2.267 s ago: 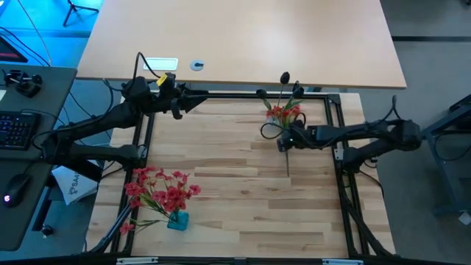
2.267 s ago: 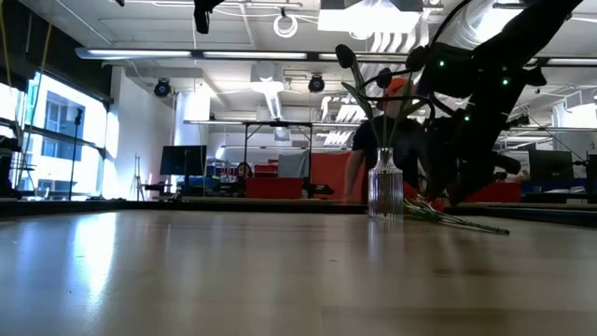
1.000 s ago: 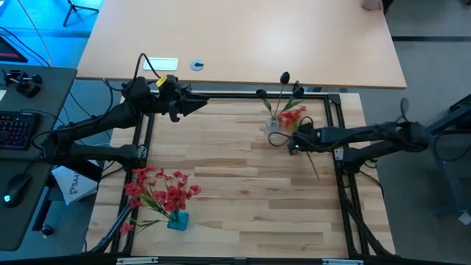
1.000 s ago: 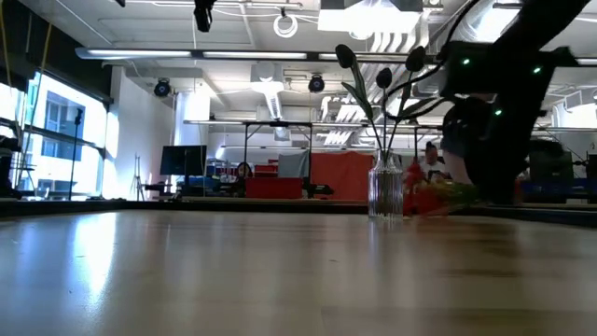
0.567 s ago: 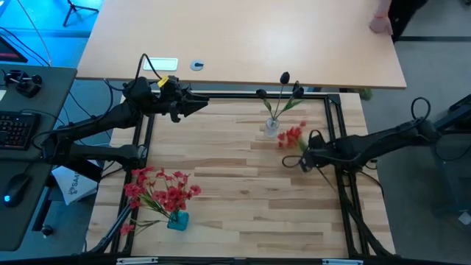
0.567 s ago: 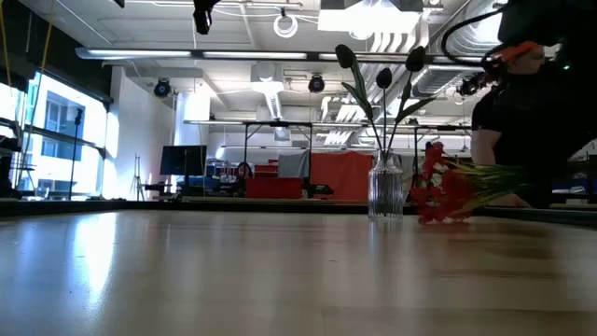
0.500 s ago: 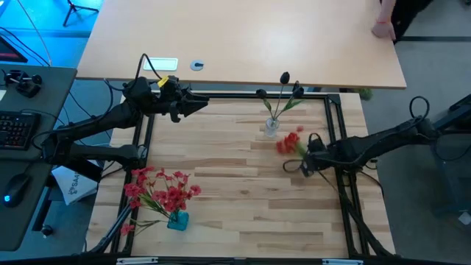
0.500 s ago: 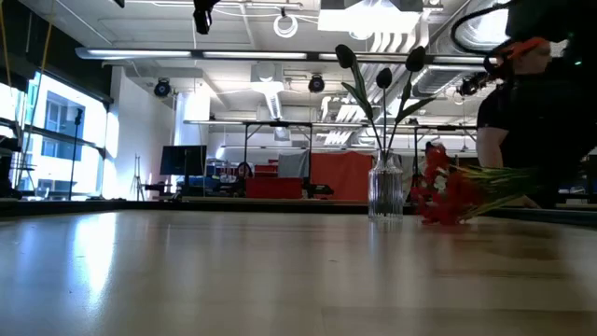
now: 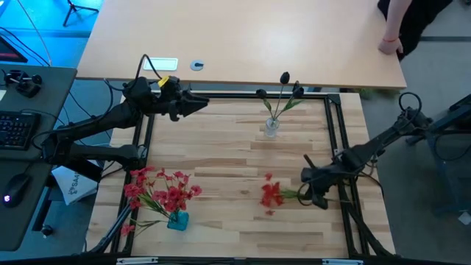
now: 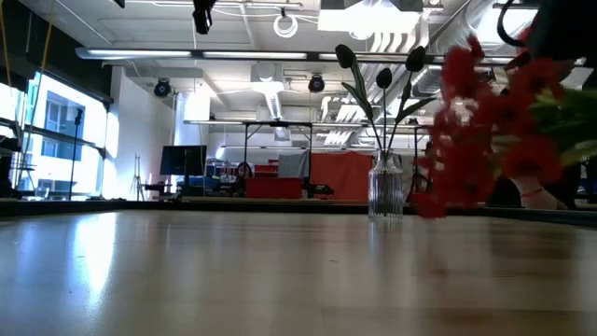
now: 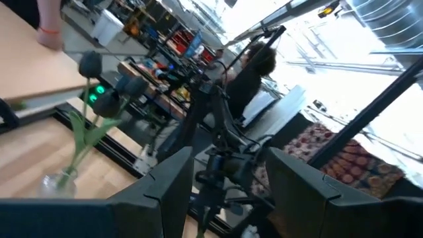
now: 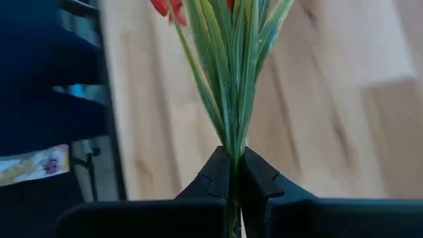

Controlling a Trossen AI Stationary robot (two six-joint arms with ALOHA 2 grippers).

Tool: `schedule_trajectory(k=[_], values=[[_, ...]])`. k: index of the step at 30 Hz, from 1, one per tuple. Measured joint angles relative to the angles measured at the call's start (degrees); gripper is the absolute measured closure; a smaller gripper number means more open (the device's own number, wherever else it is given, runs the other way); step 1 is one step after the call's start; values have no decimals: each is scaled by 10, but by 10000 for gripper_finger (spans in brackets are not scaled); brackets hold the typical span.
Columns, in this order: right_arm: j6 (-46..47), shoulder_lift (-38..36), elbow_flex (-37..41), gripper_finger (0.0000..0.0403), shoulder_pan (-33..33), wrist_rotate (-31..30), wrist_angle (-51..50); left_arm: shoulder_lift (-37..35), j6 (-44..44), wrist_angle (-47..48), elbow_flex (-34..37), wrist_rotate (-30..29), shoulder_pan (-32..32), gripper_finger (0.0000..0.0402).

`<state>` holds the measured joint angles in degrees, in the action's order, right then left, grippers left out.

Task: Sort flowers into vase by color
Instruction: Put the red flowers into the blue vase

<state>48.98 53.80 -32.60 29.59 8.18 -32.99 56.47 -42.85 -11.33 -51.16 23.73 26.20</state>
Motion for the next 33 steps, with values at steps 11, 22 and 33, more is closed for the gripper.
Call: schedule_trajectory(k=[11,22,33], values=[[-186,100,0,402,4,-61,453,-8,-85,-13,0,21,-38,225],[-270,354,-139,402,9,-181,854,-86,-56,-16,0,48,-67,225],[-390,612,-466,402,-4,-154,821,-159,-34,46,0,77,-67,225]])
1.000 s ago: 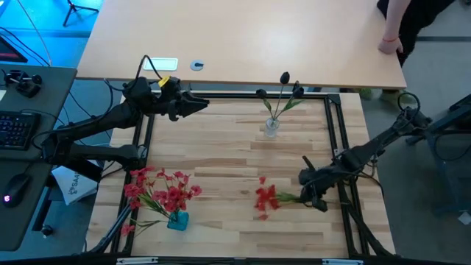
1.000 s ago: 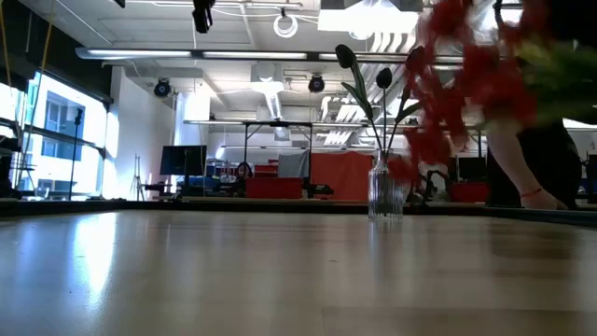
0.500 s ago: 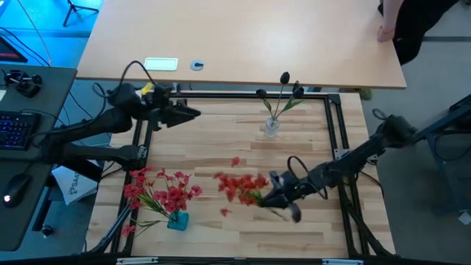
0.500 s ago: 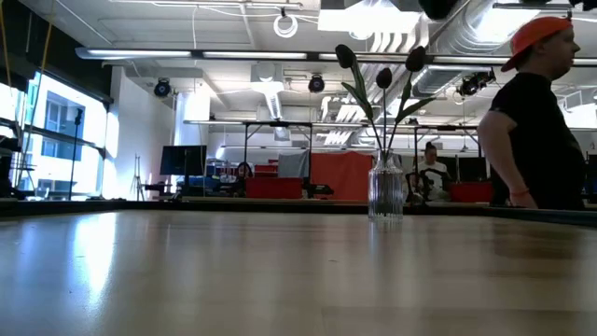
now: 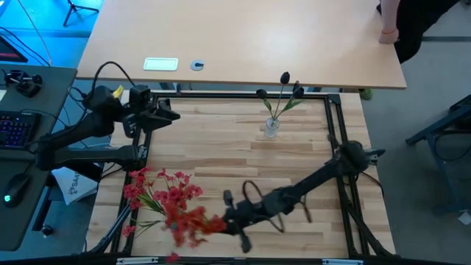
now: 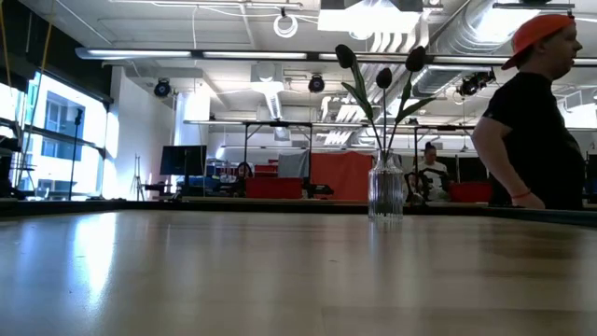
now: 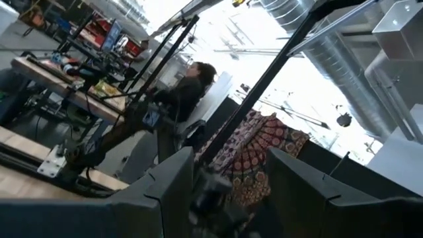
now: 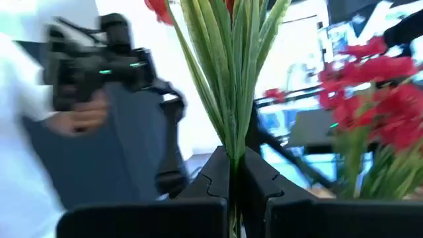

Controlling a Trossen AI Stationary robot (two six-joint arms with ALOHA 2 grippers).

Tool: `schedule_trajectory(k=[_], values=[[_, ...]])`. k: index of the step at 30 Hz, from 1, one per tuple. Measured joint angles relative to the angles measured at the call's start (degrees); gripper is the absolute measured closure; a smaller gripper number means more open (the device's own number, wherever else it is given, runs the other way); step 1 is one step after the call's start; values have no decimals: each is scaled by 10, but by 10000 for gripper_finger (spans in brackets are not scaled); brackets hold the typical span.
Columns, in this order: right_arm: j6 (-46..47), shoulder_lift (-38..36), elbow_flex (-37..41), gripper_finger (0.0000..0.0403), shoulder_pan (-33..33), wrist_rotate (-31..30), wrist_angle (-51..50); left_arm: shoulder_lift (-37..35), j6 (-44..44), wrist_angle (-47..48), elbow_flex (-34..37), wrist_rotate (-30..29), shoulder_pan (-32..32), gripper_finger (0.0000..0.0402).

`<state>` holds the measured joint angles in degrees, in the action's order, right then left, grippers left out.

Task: Sort flowers into vase by color
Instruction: Put the red flowers into the blue vase

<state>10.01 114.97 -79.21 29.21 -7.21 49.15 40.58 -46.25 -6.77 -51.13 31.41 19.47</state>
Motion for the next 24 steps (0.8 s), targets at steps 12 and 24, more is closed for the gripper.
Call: schedule_trajectory(k=[12,24], values=[[-64,207,-229,402,-58,114,182,-9,-17,0,0,-7,0,225],[-90,313,-377,402,-94,128,157,-9,-32,1,0,-12,0,225]])
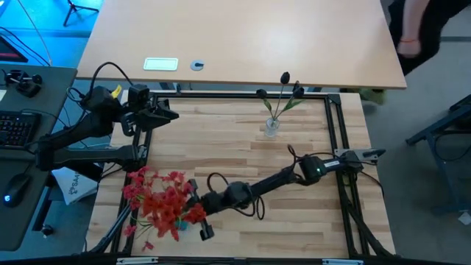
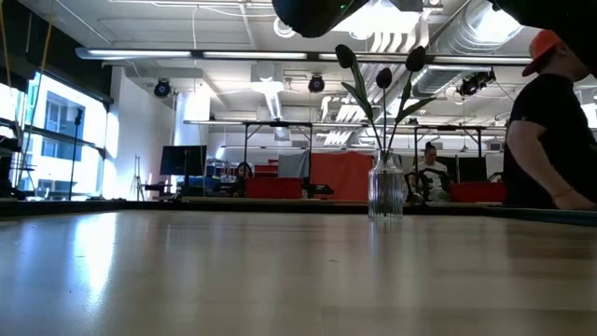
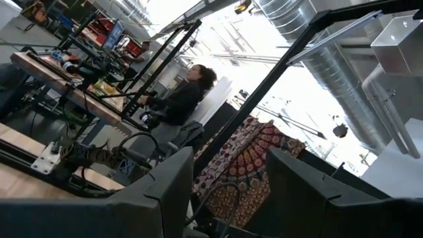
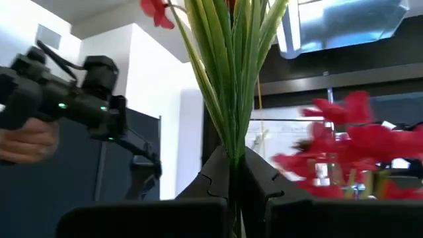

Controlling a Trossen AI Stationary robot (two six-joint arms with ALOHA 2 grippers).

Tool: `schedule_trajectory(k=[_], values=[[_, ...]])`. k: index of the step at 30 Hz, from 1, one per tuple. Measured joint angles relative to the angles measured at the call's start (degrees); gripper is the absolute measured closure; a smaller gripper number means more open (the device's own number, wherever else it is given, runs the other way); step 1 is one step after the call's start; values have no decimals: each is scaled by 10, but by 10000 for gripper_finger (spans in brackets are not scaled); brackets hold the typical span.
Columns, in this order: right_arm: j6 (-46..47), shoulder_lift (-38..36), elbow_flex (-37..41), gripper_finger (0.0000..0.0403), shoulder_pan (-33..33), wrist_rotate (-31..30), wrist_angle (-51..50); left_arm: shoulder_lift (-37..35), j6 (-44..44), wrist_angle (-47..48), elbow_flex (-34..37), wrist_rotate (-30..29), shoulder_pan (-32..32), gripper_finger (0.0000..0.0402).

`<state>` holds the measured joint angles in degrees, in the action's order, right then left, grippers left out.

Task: Sort flowers into vase by color
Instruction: Put the red flowers into the blue vase

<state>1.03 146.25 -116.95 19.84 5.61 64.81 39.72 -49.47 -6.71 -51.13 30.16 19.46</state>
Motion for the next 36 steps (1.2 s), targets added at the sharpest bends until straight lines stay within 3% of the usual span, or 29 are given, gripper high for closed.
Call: schedule_trajectory(k=[8,20,25,30,36], values=[[-14,0,-1,402,-16,-3,1,0,-1,0,0,-20,0,225],[-42,0,-2,402,4,-62,5,0,1,0,0,-20,0,225],[-47,17,-62,402,6,-41,-31,0,0,0,0,-20,0,225],[-67,49,-149,402,7,-21,-131,0,0,0,0,-20,0,225],[-70,51,-162,402,0,-21,-186,0,-14,0,0,-17,0,225]])
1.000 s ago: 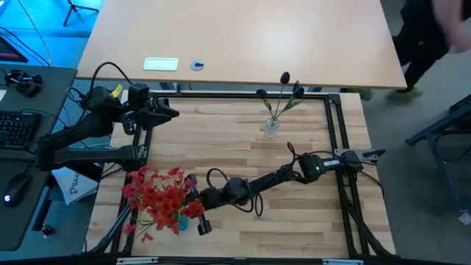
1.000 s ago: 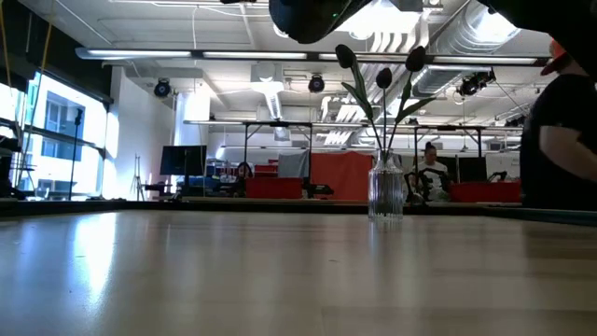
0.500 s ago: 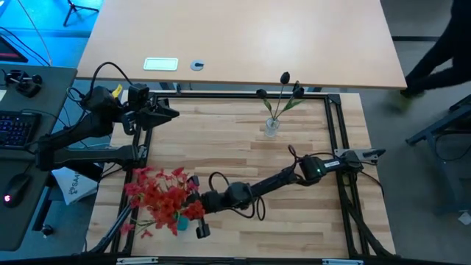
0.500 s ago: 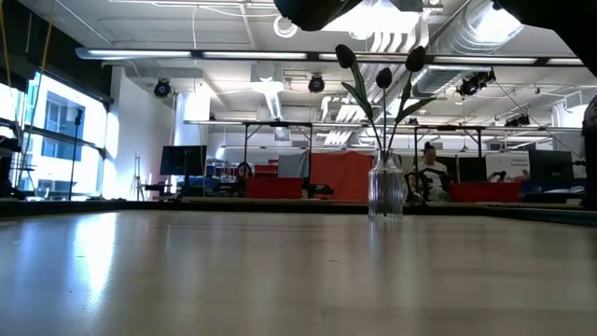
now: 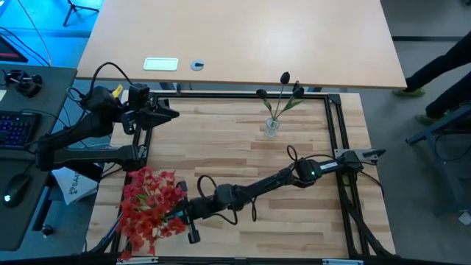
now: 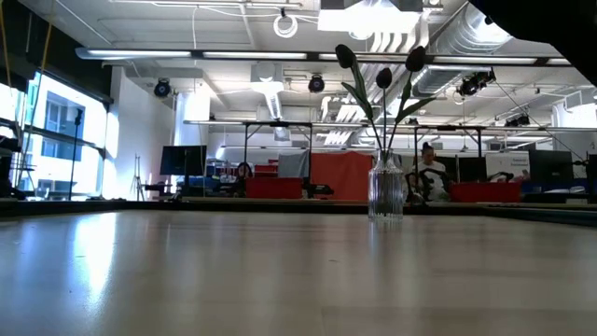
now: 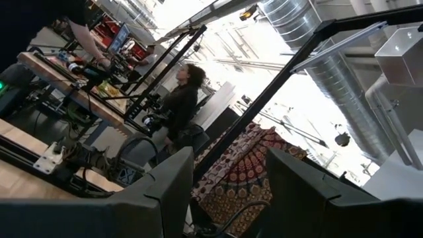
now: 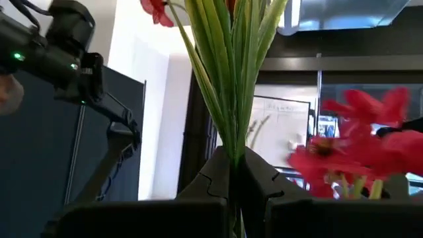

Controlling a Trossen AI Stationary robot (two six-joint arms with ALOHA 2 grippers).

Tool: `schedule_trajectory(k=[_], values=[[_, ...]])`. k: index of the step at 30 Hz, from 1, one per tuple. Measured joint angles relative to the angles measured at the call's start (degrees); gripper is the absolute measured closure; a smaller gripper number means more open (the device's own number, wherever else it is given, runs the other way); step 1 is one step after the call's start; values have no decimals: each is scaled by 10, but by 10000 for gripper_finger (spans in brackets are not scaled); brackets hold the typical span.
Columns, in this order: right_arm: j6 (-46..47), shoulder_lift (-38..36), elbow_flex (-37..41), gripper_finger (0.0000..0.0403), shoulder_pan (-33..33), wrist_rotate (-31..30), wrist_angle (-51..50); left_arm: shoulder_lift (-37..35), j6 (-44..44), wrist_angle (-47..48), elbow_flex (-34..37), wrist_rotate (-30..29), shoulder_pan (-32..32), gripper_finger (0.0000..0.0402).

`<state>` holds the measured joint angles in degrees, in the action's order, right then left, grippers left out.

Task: Sort flowers into vase by color
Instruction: Put the red flowers into the blue vase

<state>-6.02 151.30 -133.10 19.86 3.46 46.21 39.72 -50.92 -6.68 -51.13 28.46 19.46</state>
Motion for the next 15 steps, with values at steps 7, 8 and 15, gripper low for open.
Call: schedule_trajectory(k=[7,8,15], values=[[10,0,0,402,1,-19,-16,0,0,0,0,0,0,225],[8,1,0,402,1,-22,-18,0,-1,0,0,0,0,225],[35,46,1,402,6,-77,98,0,-10,-1,0,0,0,225]])
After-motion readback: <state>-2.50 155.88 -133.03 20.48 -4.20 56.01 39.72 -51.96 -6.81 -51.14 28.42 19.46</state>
